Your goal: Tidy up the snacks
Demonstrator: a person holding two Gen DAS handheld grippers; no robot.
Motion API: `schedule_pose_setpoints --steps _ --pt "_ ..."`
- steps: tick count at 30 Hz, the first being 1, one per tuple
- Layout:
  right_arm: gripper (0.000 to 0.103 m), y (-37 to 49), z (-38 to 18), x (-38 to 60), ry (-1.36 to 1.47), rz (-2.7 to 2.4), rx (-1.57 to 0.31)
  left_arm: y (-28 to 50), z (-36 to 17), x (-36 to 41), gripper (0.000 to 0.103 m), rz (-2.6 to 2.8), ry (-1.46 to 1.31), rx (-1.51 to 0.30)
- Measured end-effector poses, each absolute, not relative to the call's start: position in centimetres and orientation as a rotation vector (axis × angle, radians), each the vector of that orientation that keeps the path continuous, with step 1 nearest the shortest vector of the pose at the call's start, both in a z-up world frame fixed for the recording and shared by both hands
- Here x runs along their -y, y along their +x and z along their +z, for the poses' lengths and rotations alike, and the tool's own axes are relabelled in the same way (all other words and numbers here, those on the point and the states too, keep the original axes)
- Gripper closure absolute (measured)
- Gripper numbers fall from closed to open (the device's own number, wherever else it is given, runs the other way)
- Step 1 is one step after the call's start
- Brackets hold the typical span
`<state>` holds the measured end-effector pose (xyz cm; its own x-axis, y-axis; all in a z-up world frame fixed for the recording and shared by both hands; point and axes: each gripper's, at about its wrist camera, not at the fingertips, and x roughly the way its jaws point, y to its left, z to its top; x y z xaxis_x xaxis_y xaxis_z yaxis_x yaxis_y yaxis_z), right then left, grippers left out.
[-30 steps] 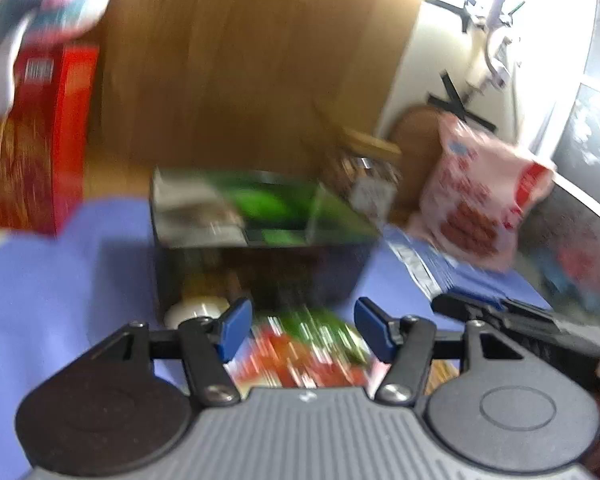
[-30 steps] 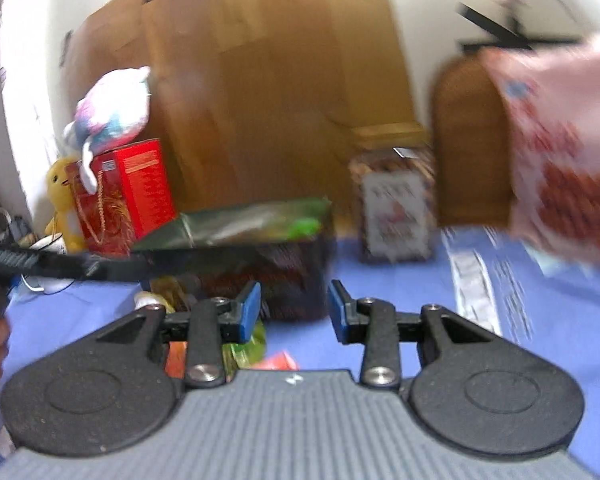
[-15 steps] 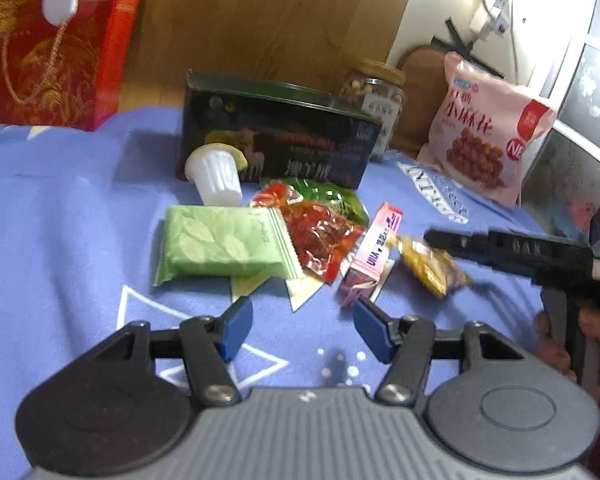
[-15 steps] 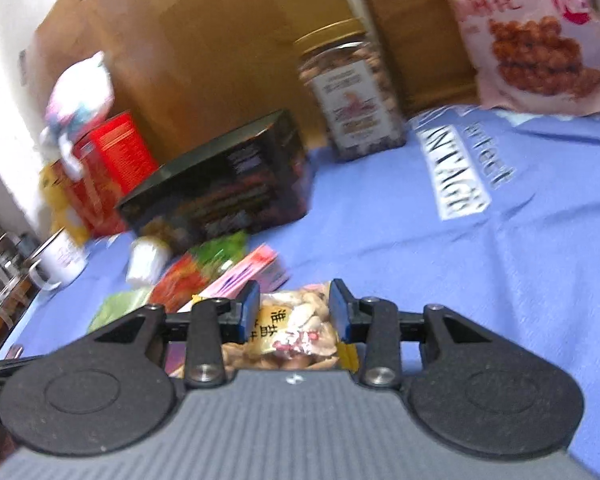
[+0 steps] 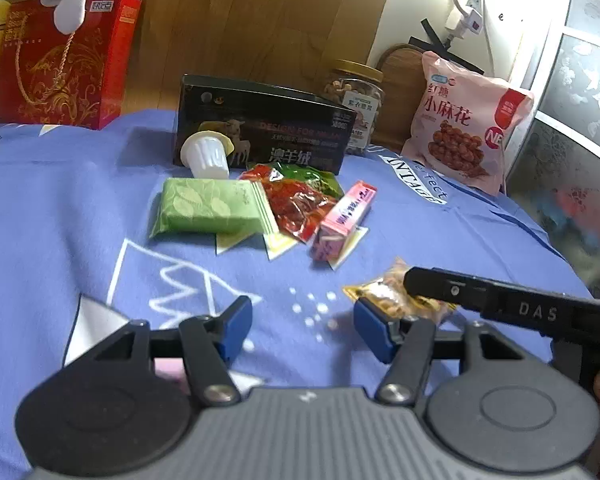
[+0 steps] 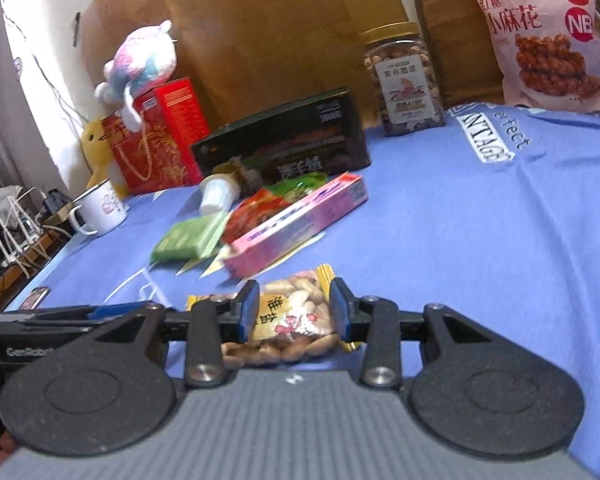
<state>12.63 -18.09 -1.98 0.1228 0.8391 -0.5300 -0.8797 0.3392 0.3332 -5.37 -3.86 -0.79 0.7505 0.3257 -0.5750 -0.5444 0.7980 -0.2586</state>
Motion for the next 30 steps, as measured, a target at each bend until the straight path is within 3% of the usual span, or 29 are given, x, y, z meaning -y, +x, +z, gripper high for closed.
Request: schedule_pose_setpoints --steps 30 --pt "0.061 12.5 -2.8 20.6 0.074 1.261 -0.778 -6.2 -1.6 7.0 0.041 0.556 -0.293 -0.520"
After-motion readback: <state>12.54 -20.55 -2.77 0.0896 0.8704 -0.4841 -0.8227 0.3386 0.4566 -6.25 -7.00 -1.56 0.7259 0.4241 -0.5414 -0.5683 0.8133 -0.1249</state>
